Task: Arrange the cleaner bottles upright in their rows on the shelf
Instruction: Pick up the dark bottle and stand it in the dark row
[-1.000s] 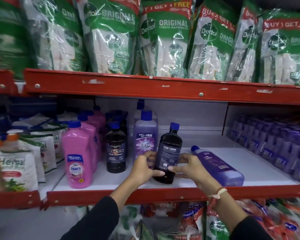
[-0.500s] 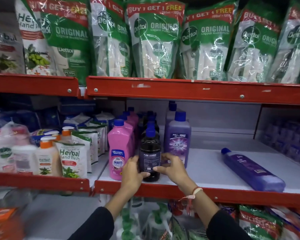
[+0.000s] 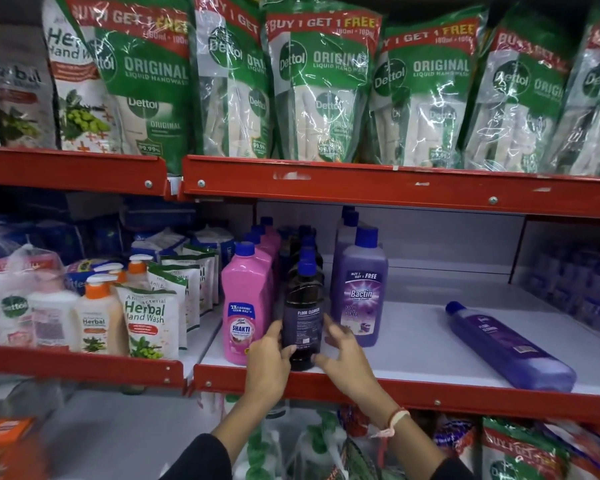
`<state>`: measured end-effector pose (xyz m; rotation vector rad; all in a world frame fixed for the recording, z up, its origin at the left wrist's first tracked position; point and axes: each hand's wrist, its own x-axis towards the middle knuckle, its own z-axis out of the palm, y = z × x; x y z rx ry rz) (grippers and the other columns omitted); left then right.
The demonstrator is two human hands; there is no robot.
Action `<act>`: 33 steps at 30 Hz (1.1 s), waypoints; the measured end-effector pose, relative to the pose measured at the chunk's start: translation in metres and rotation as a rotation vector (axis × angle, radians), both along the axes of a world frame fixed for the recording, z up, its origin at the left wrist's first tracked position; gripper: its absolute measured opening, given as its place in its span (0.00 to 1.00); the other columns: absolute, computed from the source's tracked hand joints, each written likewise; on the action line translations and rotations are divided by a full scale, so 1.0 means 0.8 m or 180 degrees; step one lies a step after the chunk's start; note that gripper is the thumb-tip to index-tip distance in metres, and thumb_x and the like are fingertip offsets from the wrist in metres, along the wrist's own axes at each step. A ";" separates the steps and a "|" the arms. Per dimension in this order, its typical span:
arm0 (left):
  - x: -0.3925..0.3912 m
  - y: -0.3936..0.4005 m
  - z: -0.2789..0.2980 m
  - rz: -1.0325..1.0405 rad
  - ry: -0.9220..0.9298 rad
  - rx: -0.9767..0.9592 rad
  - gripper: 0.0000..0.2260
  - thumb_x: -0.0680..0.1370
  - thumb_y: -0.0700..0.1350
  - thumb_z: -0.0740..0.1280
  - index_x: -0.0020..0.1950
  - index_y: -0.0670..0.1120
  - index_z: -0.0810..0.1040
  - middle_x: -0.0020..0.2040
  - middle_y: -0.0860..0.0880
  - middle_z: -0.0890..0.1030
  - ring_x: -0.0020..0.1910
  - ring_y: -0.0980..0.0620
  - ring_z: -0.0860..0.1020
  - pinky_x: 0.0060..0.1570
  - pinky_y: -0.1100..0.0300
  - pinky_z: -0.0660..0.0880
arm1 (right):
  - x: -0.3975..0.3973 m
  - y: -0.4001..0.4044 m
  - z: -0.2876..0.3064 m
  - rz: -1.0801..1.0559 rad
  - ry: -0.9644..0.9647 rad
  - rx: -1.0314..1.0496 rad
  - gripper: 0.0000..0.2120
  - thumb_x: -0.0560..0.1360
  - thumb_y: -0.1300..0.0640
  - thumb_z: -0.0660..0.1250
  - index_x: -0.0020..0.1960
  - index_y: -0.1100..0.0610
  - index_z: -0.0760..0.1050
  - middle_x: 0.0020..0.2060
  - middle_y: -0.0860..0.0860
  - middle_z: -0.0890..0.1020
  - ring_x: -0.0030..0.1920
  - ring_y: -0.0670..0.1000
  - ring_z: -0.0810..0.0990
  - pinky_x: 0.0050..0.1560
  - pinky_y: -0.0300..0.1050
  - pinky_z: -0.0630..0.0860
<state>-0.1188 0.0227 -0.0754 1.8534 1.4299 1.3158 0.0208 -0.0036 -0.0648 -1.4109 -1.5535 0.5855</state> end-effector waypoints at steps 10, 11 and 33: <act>-0.023 -0.008 0.003 -0.0064 -0.0411 0.0071 0.01 0.74 0.45 0.70 0.43 0.51 0.79 0.41 0.54 0.84 0.43 0.56 0.82 0.47 0.55 0.81 | -0.005 0.020 0.004 0.0434 0.0298 -0.0173 0.36 0.62 0.61 0.80 0.63 0.53 0.63 0.54 0.48 0.78 0.49 0.37 0.77 0.45 0.22 0.74; -0.021 -0.008 0.004 -0.0067 -0.0457 0.0051 0.02 0.73 0.43 0.71 0.44 0.49 0.79 0.41 0.54 0.83 0.44 0.55 0.82 0.47 0.58 0.80 | -0.003 0.024 0.003 0.0449 0.0340 -0.0213 0.31 0.64 0.62 0.79 0.59 0.53 0.65 0.53 0.48 0.79 0.49 0.38 0.78 0.46 0.25 0.75; 0.053 -0.044 0.001 0.0217 0.0089 0.1474 0.31 0.77 0.35 0.62 0.76 0.50 0.52 0.74 0.48 0.56 0.72 0.58 0.60 0.71 0.70 0.54 | 0.048 0.021 -0.002 0.0405 0.0069 0.0109 0.21 0.73 0.63 0.70 0.65 0.55 0.73 0.54 0.46 0.82 0.51 0.40 0.81 0.52 0.29 0.76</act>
